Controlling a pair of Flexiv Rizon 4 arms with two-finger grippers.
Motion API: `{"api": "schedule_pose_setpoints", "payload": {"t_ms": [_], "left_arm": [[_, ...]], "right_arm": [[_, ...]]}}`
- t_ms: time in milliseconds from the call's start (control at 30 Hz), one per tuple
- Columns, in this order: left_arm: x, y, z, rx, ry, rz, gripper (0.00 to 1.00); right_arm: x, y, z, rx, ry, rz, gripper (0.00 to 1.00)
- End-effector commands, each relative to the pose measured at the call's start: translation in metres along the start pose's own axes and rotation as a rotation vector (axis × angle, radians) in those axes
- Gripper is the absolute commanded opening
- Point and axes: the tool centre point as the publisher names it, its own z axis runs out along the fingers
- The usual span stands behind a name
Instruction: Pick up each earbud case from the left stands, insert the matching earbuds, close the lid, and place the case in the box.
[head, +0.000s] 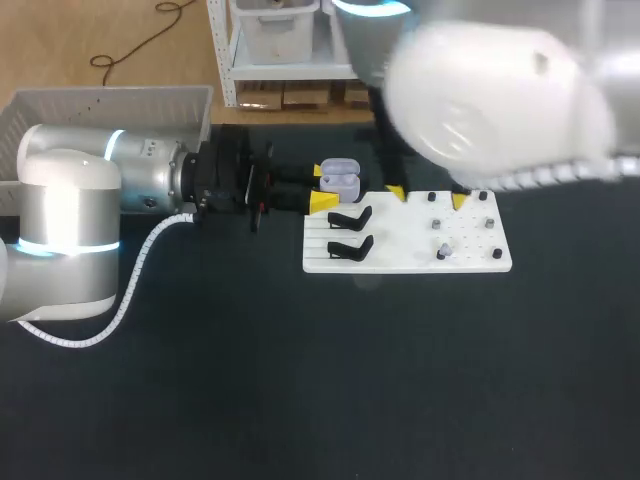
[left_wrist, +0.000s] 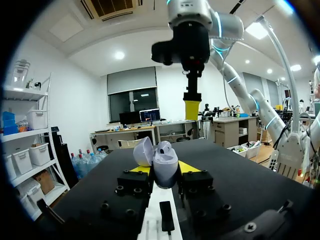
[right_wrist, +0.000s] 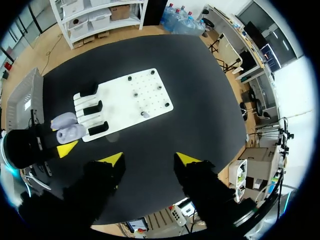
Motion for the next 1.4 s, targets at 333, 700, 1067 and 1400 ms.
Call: {"api": "schedule_pose_setpoints", "payload": {"t_ms": [333, 700, 1067, 1400], "left_arm": [[0.000, -0.001, 0.000, -0.005, 0.000, 0.002, 0.00], [0.000, -0.001, 0.000, -0.005, 0.000, 0.002, 0.00], [0.000, -0.001, 0.000, -0.005, 0.000, 0.002, 0.00], [0.000, -0.001, 0.000, -0.005, 0.000, 0.002, 0.00]], "right_arm": [[0.002, -0.017, 0.051, -0.741, -0.050, -0.058, 0.59], [-0.009, 0.002, 0.102, -0.667, -0.125, -0.121, 0.53], [-0.028, 0.008, 0.136, -0.554, -0.100, -0.153, 0.52], [-0.035, 0.007, 0.151, -0.474, -0.104, -0.149, 0.50]]}}
